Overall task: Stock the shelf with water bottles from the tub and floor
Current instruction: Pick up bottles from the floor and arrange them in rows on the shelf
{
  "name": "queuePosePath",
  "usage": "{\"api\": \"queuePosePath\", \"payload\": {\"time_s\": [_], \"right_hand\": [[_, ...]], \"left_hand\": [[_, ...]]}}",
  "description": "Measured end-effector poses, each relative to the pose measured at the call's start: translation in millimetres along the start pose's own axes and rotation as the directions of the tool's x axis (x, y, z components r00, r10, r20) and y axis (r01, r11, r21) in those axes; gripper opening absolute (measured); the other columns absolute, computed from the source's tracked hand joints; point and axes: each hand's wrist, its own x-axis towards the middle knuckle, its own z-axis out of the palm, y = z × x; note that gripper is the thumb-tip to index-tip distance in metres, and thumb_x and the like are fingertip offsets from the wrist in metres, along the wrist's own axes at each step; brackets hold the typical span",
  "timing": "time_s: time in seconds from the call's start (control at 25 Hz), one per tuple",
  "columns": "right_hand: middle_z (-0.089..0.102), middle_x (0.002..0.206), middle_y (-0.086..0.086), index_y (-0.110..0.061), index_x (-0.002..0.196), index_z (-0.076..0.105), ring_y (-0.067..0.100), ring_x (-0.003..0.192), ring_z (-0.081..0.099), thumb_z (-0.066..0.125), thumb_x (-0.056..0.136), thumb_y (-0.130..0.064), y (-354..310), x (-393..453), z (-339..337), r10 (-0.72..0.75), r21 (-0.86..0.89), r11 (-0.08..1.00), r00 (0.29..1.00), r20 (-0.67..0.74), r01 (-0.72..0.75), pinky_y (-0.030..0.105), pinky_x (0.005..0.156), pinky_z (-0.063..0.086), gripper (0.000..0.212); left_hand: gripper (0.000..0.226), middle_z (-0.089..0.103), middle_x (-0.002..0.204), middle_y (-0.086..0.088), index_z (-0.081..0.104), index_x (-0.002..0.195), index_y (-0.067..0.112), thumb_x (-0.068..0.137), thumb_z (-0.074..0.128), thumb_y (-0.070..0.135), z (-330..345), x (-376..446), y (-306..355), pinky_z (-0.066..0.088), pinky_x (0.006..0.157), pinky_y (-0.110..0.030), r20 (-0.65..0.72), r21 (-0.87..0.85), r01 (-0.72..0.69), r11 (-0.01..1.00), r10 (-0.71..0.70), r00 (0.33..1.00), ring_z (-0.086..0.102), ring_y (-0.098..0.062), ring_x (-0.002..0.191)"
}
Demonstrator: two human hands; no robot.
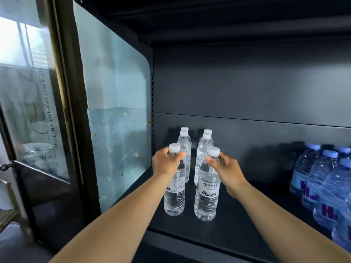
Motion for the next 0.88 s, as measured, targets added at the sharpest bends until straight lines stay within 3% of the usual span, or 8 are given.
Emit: {"api": "queuePosePath", "payload": {"time_s": [0.12,0.24,0.4,0.52,0.6,0.68,0.76,0.88], "right_hand": [[0.073,0.090,-0.004,-0.023,0.098,0.065,0.011,0.084,0.070,0.066,0.085,-0.023,13.5,-5.6,4.3,0.014,0.040,0.999,1.000,-0.009,-0.013,0.022,0.068,0.051,0.013],[0.072,0.102,-0.006,-0.030,0.114,0.058,0.008,0.093,0.069,0.073,0.079,-0.015,41.5,-17.1,2.3,0.065,0.098,0.993,0.996,0.066,-0.072,0.024,0.076,0.052,0.041],[0.073,0.100,-0.006,-0.025,0.117,0.056,0.006,0.092,0.069,0.077,0.071,-0.003,83.3,-31.6,9.2,0.092,0.043,0.995,0.995,0.029,-0.093,0.018,0.069,0.054,0.055],[0.072,0.100,-0.005,-0.026,0.117,0.053,0.002,0.090,0.068,0.078,0.070,-0.001,107.0,-34.0,17.3,0.103,0.017,0.995,0.993,-0.053,-0.102,0.015,0.070,0.053,0.059],[0.070,0.104,-0.010,-0.031,0.122,0.048,-0.002,0.091,0.067,0.079,0.071,-0.007,114.5,-30.8,21.1,0.107,-0.036,0.993,0.993,-0.039,-0.108,0.017,0.077,0.050,0.064],[0.068,0.102,-0.013,-0.034,0.121,0.043,-0.004,0.089,0.066,0.080,0.072,-0.013,118.8,-24.2,24.1,0.122,-0.098,0.987,0.991,-0.046,-0.127,0.014,0.076,0.046,0.065],[0.067,0.100,-0.013,-0.032,0.120,0.041,-0.004,0.087,0.065,0.079,0.072,-0.014,120.3,-16.3,28.3,0.123,-0.135,0.982,0.990,-0.063,-0.131,0.011,0.072,0.044,0.064],[0.067,0.100,-0.011,-0.029,0.120,0.042,-0.003,0.087,0.066,0.080,0.070,-0.011,124.1,-3.6,35.7,0.109,-0.137,0.983,0.990,-0.085,-0.120,0.012,0.070,0.047,0.065]], "left_hand": [[0.038,0.063,0.104,0.006,0.055,0.111,0.020,0.080,0.069,0.038,-10.2,-7.6,-13.6,0.047,0.073,-0.021,0.150,-0.069,-0.017,0.998,0.027,0.988,0.061,-0.011,0.094],[0.051,0.059,0.104,0.013,0.041,0.120,0.030,0.080,0.072,0.021,-13.5,-21.7,-41.0,0.045,0.061,-0.007,0.349,-0.166,0.078,0.983,-0.016,0.937,0.059,0.002,0.090],[0.073,0.063,0.110,0.007,0.039,0.125,0.033,0.073,0.070,-0.006,-1.7,-27.6,-93.2,0.047,0.068,-0.008,0.417,-0.215,0.157,0.964,-0.055,0.907,0.062,-0.002,0.098],[0.084,0.055,0.123,0.012,0.029,0.130,0.040,0.074,0.065,-0.013,10.3,-31.8,-108.9,0.045,0.075,-0.003,0.412,-0.242,0.115,0.963,-0.005,0.911,0.054,0.002,0.111],[0.093,0.048,0.133,0.011,0.022,0.138,0.038,0.071,0.067,-0.009,20.5,-28.3,-115.8,0.045,0.089,-0.009,0.361,-0.254,0.066,0.965,0.032,0.932,0.048,-0.002,0.122],[0.102,0.042,0.140,0.009,0.017,0.142,0.040,0.065,0.071,0.000,32.4,-21.7,-125.4,0.041,0.105,-0.029,0.306,-0.243,0.045,0.969,0.032,0.952,0.043,-0.008,0.129],[0.107,0.040,0.143,0.006,0.017,0.143,0.042,0.060,0.078,0.015,45.4,-15.2,-137.7,0.038,0.108,-0.045,0.273,-0.244,0.006,0.970,0.063,0.960,0.041,-0.012,0.132],[0.109,0.045,0.136,0.009,0.024,0.144,0.035,0.053,0.083,0.040,61.0,-2.6,-148.1,0.043,0.104,-0.040,0.212,-0.174,-0.030,0.984,0.067,0.975,0.045,-0.012,0.128]]}}
